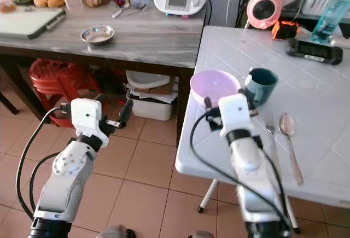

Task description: Setting the table

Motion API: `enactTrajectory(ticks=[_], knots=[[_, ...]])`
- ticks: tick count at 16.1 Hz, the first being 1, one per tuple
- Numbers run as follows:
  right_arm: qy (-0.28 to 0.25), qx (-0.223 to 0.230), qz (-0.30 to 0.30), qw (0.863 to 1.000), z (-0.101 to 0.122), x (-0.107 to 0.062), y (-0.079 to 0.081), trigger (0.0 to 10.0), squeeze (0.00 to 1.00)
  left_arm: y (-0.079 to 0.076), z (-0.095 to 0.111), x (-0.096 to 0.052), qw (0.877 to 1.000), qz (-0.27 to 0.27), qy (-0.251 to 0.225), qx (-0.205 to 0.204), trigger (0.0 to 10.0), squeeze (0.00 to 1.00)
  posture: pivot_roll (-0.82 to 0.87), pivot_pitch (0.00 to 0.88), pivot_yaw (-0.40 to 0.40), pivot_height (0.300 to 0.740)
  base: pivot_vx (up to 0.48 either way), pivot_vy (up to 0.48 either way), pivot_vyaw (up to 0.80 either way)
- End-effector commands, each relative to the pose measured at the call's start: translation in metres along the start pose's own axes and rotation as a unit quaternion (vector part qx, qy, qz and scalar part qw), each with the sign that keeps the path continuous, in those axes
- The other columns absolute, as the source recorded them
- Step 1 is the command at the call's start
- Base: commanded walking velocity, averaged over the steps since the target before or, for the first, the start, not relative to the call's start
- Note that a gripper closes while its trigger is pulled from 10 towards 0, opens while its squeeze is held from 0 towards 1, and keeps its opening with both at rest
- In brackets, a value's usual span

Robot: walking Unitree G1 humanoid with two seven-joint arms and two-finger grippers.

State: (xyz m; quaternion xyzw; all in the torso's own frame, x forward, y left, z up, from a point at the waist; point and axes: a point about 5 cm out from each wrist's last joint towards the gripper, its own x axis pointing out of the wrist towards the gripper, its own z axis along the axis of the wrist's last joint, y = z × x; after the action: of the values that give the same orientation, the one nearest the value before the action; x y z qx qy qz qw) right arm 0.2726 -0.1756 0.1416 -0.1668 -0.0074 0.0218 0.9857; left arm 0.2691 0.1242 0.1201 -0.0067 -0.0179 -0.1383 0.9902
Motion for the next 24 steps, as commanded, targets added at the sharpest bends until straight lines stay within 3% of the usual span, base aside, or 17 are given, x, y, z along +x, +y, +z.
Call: enactTrajectory(ticks=[1, 10, 11, 15, 17, 18, 24], knots=[[0.015, -0.005, 0.001, 1.000, -0.002, 0.005, -0.004, 10.0, 0.00, 0.000, 0.001, -0.001, 1.000, -0.007, 0.006, 0.001, 10.0, 0.00, -0.07, 0.000, 0.022, 0.740, 0.000, 0.000, 0.00], [0.051, -0.040, 0.142, 0.988, 0.004, 0.029, 0.000, 10.0, 0.00, -0.001, -0.008, -0.014, 0.998, -0.018, 0.051, -0.018, 10.0, 0.00, -0.08, 0.011, 0.036, 0.740, 0.000, 0.000, 0.00], [0.058, -0.043, 0.156, 0.985, 0.006, 0.034, -0.003, 10.0, 1.00, -0.002, -0.010, -0.015, 0.998, -0.022, 0.058, -0.024, 10.0, 0.00, -0.08, 0.017, 0.033, 0.740, 0.000, 0.000, 0.00], [0.064, -0.052, 0.177, 0.981, 0.010, 0.044, -0.010, 10.0, 1.00, -0.003, -0.010, -0.017, 0.997, -0.023, 0.066, -0.029, 10.0, 0.00, -0.08, 0.027, 0.035, 0.740, 0.000, 0.000, 0.00], [0.073, -0.060, 0.192, 0.977, 0.009, 0.048, -0.010, 10.0, 0.26, -0.003, -0.011, -0.017, 0.997, -0.026, 0.071, -0.030, 10.0, 0.00, -0.08, 0.029, 0.037, 0.740, 0.000, 0.000, 0.00], [0.076, -0.069, 0.202, 0.974, 0.011, 0.052, -0.010, 10.0, 0.00, -0.003, -0.012, -0.017, 0.996, -0.028, 0.076, -0.030, 10.0, 0.00, -0.08, 0.029, 0.040, 0.740, 0.000, 0.000, 0.00], [0.117, -0.101, 0.264, 0.952, 0.011, 0.071, -0.013, 10.0, 0.00, -0.006, -0.015, -0.017, 0.994, -0.039, 0.100, -0.032, 10.0, 0.00, -0.08, 0.025, 0.041, 0.740, 0.000, 0.000, 0.00]])
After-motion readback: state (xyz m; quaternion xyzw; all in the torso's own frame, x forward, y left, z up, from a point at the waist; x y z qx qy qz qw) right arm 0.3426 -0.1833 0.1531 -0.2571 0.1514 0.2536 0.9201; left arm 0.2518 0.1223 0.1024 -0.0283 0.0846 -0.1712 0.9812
